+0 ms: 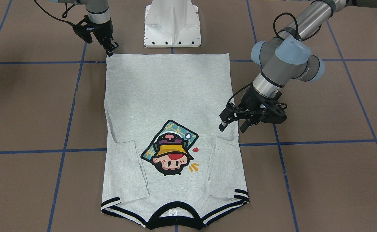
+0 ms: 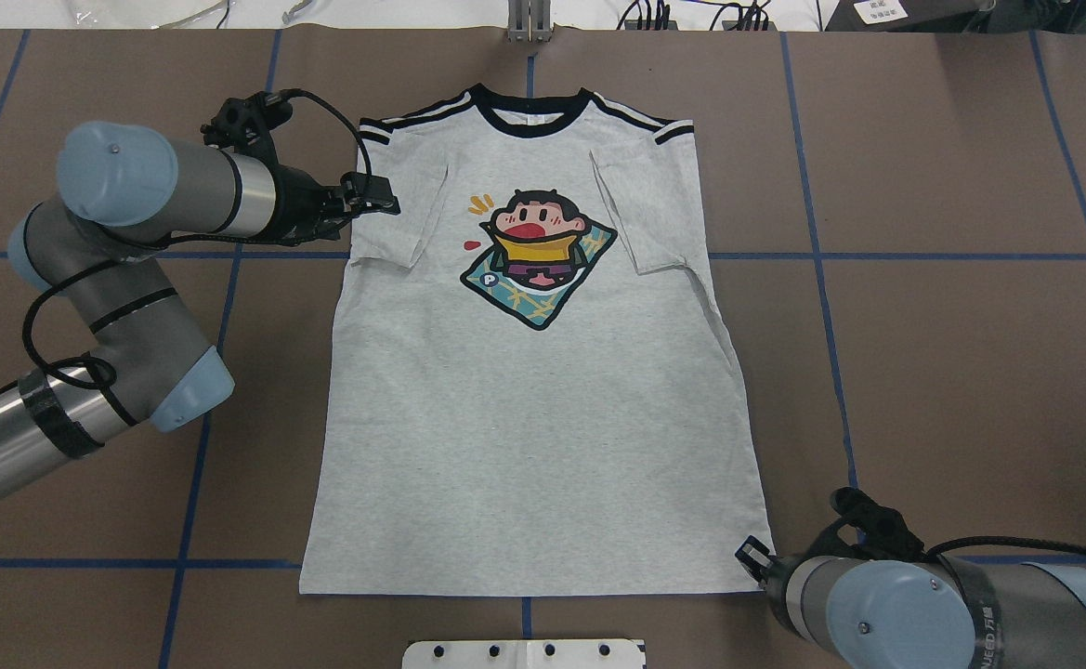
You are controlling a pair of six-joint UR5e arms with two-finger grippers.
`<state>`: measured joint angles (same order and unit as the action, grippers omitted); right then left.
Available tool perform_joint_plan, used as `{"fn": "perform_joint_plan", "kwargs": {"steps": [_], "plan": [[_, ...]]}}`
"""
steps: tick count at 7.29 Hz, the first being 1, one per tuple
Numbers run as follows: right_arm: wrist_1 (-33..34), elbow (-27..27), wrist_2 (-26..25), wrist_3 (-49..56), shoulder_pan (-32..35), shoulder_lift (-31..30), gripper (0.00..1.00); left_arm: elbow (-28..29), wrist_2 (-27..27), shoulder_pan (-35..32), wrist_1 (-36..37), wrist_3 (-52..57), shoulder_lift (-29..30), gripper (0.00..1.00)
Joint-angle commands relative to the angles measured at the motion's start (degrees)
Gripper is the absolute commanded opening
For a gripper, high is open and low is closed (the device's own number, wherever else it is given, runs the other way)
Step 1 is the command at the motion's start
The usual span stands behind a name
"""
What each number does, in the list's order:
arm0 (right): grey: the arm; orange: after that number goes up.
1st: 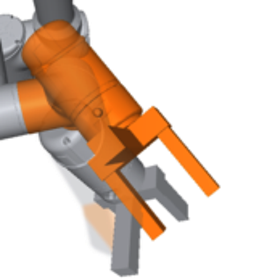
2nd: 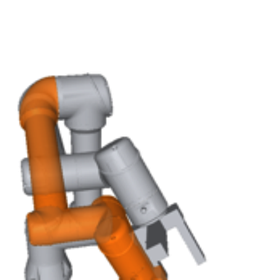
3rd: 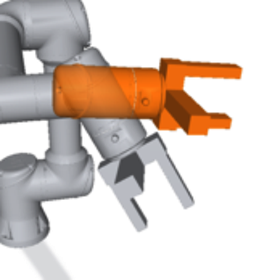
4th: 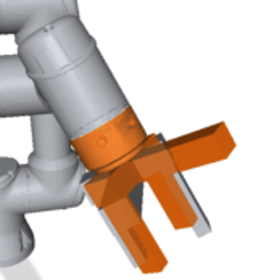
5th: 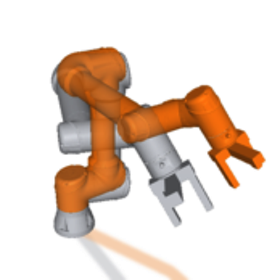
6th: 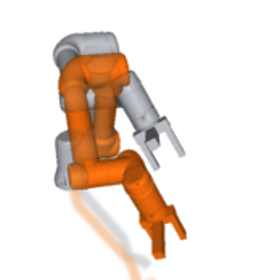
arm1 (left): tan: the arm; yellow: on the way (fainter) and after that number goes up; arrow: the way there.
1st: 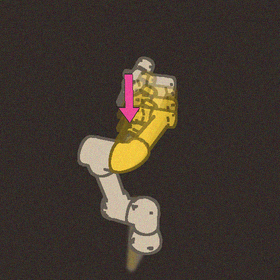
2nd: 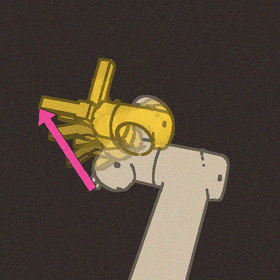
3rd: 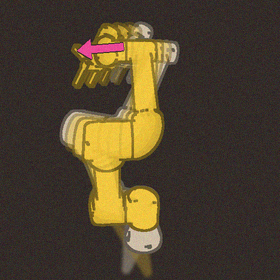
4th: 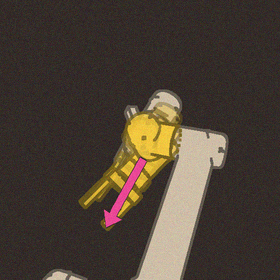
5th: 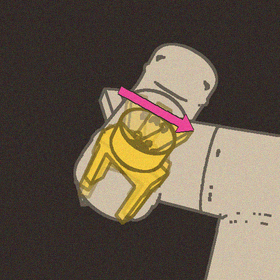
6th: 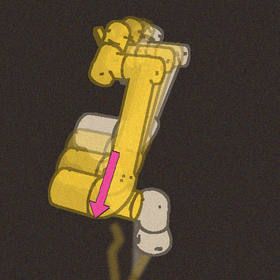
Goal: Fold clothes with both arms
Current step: 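Grasp both hem corners nearest the robot with both grippers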
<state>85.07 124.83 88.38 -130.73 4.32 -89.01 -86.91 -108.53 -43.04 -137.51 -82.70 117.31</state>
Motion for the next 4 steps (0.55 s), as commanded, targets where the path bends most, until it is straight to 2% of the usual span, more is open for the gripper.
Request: {"fn": "perform_joint_plan", "kwargs": {"steps": [1, 2, 3, 4], "plan": [[-0.1, 2.2, 2.6, 0.1, -0.4, -0.6, 0.00, -5.9, 0.4, 3.7, 0.4, -6.6, -6.2, 1.00], [0.0, 3.7, 3.6, 0.1, -1.5, -0.9, 0.00, -15.1, 1.1, 9.2, 0.5, -12.5, -13.9, 1.00], [0.0, 6.4, 3.8, 0.0, -2.7, -2.6, 0.00, -22.4, 5.7, 16.0, 0.6, -15.7, -21.9, 1.00], [0.0, 7.3, 3.7, 0.0, -4.1, -4.2, 0.00, -23.7, 8.9, 21.5, 1.0, -23.3, -24.0, 1.00]]}}
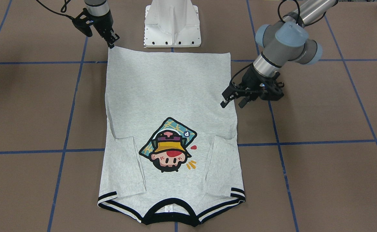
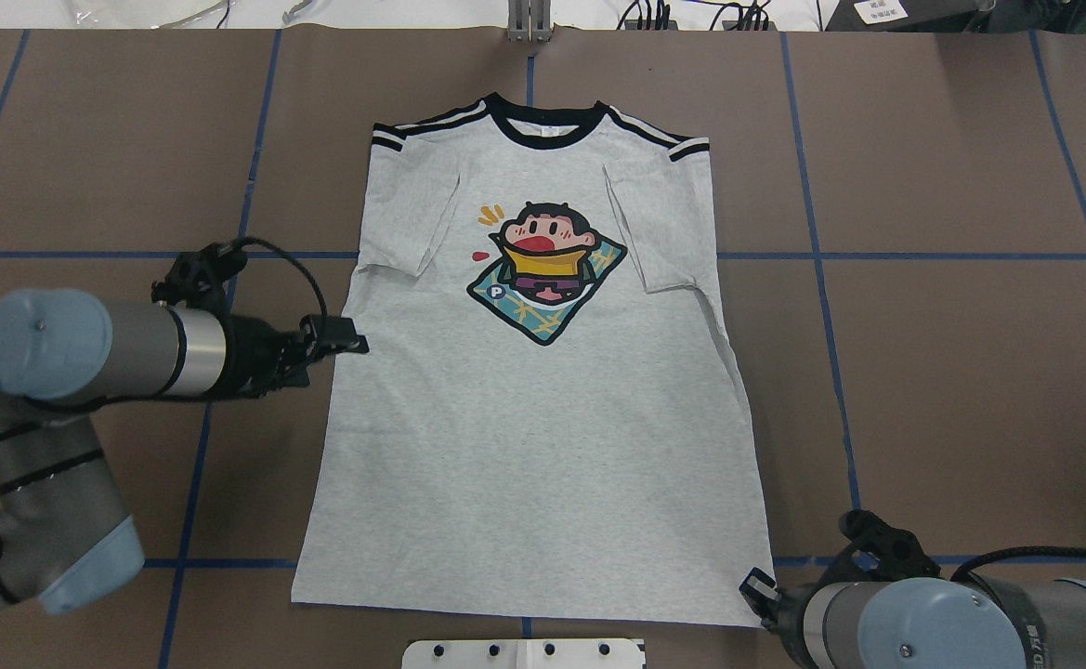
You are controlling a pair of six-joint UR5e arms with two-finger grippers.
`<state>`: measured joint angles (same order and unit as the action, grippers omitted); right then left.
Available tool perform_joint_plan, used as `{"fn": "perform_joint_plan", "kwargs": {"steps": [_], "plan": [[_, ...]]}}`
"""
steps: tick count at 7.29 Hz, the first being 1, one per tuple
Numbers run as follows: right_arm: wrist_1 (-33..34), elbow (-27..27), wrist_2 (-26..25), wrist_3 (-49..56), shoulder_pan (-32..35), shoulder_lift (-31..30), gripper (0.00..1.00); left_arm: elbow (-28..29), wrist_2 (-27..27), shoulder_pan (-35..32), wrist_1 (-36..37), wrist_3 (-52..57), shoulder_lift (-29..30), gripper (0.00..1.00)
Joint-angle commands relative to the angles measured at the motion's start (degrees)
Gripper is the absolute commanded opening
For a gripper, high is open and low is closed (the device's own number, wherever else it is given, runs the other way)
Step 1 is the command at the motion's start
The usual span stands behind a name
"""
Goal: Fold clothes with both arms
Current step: 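Grasp both hem corners nearest the robot with both grippers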
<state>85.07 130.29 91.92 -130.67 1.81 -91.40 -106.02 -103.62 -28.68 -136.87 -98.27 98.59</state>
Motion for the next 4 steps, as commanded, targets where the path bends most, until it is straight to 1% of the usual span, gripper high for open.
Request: {"fn": "perform_joint_plan", "kwargs": {"steps": [1, 2, 3, 4], "plan": [[-0.1, 1.7, 0.1, 0.1, -1.7, -2.6, 0.00, -5.2, 8.5, 12.2, 1.7, -10.5, -6.6, 0.99], [-0.1, 1.8, 0.1, 0.1, -1.7, -2.6, 0.00, -7.6, 8.9, 14.7, 6.3, -13.2, -7.5, 0.99], [-0.1, 1.8, 0.1, 0.1, -1.9, -2.5, 0.00, -9.3, 9.4, 18.7, 11.9, -16.0, -7.4, 0.99], [-0.1, 1.8, 0.1, 0.1, -1.9, -2.3, 0.00, -10.6, 9.3, 19.1, 14.0, -16.6, -7.4, 0.99]]}}
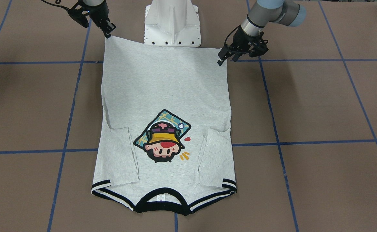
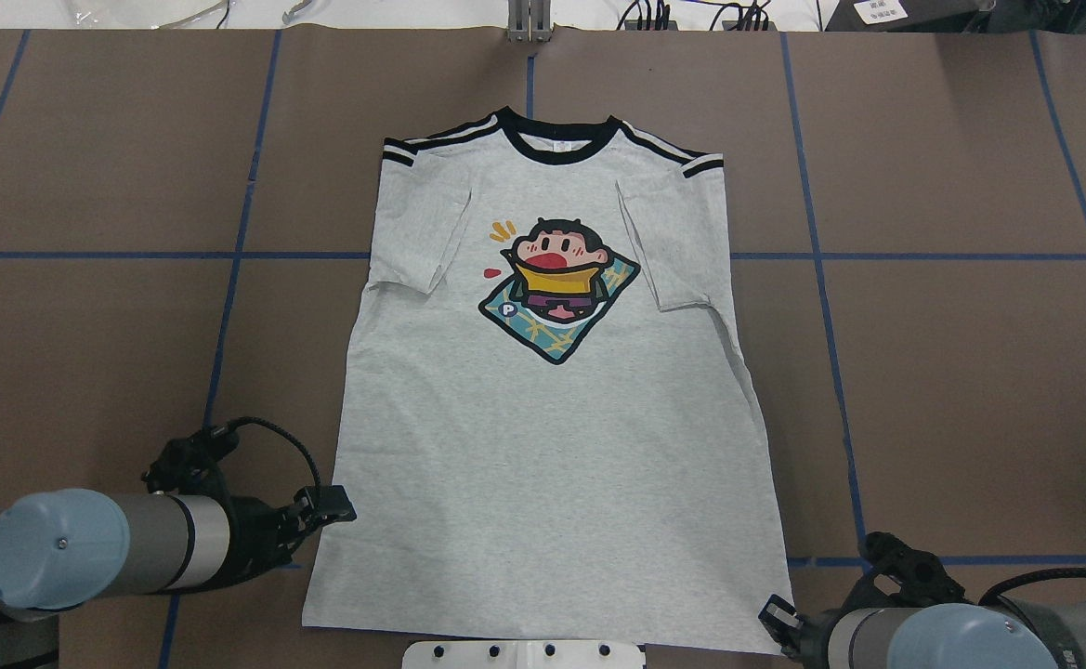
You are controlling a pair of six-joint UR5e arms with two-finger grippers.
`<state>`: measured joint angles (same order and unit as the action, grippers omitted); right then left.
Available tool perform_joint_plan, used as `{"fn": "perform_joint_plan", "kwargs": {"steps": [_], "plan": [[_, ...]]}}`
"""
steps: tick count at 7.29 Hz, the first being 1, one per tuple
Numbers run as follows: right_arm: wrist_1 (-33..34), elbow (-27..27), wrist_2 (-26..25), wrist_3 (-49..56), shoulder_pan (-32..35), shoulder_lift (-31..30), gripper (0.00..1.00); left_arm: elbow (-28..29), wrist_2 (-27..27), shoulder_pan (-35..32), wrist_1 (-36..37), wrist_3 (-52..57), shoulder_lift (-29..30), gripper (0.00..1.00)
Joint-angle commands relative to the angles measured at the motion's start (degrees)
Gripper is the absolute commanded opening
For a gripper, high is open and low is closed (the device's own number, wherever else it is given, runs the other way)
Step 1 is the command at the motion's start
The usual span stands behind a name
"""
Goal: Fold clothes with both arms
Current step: 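Grasp both hem corners nearest the robot with both grippers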
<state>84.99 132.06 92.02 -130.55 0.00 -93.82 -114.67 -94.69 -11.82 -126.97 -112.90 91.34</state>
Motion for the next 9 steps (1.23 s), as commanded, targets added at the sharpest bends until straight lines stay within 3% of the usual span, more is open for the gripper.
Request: {"fn": "perform_joint_plan", "kwargs": {"steps": [1, 5, 6, 7, 8, 9], "plan": [[0.0, 0.1, 0.0, -0.1, 0.0, 0.1, 0.00, -2.0, 0.4, 3.5, 5.2, -2.5, -0.1, 0.95], [0.0, 0.7, 0.0, -0.1, 0.4, 0.2, 0.00, -1.6, 0.4, 6.2, 5.6, -3.8, -0.1, 0.71], [0.0, 0.7, 0.0, -0.1, 0.4, 0.3, 0.00, -1.7, 0.4, 6.4, 5.6, -3.9, -0.1, 0.70], [0.0, 1.0, 0.0, -0.1, 0.4, 0.2, 0.00, -1.7, 0.4, 6.5, 5.6, -3.9, -0.2, 0.61], [0.0, 1.1, 0.0, -0.1, 0.4, 0.3, 0.00, -1.6, 0.3, 6.5, 5.7, -3.9, -0.3, 0.43], [0.0, 1.1, 0.0, -0.1, 0.4, 0.3, 0.00, -1.7, 0.2, 6.5, 5.7, -3.8, -0.3, 0.00]]}}
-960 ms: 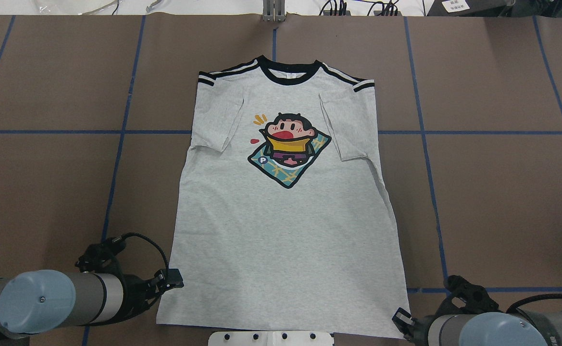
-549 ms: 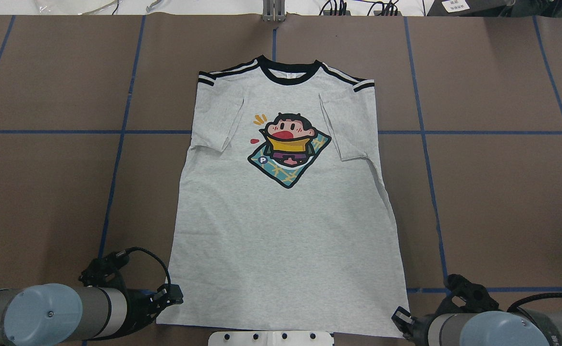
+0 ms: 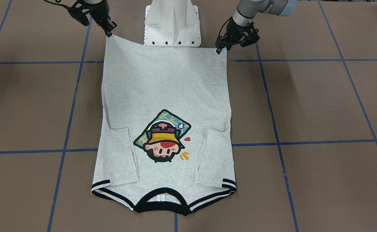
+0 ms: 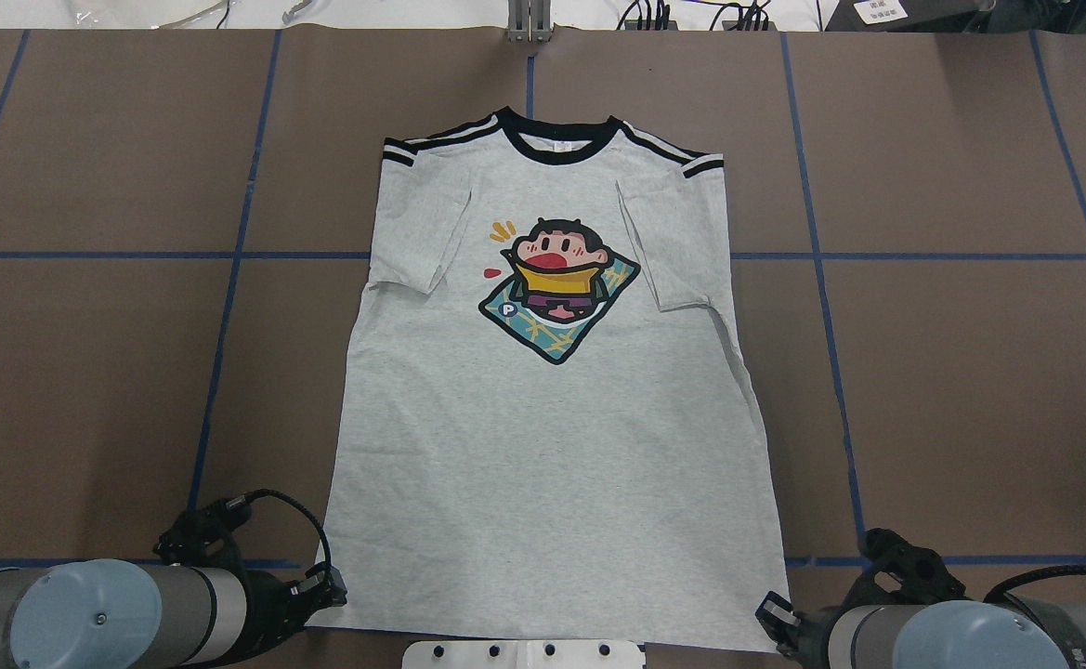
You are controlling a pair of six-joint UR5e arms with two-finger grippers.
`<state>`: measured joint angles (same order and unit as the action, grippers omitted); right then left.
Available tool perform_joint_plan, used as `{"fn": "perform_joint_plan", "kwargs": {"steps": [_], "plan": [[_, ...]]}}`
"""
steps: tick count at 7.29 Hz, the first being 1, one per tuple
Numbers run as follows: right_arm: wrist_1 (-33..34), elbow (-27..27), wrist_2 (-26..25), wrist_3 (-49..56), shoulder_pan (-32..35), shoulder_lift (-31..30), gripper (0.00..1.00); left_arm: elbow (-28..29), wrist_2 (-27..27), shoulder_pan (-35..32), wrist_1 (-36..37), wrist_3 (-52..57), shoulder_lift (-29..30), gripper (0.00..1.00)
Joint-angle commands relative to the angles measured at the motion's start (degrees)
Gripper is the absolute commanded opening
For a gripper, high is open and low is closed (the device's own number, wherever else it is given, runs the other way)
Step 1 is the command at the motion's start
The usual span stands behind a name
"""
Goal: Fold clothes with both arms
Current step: 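Grasp both hem corners nearest the robot with both grippers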
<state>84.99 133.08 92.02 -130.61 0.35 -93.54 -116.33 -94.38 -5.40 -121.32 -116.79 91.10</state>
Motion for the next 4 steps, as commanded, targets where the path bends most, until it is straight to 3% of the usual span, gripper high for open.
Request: {"fn": "perform_joint_plan", "kwargs": {"steps": [1, 4], "plan": [[0.0, 0.1, 0.0, 0.0, 0.0, 0.0, 0.00, -0.1, -0.3, 0.0, 0.0, 0.2, 0.0, 0.00], [-0.1, 1.4, 0.0, 0.0, 0.1, 0.0, 0.00, -6.2, -0.8, 0.0, 3.2, 0.6, -0.4, 0.00]]}}
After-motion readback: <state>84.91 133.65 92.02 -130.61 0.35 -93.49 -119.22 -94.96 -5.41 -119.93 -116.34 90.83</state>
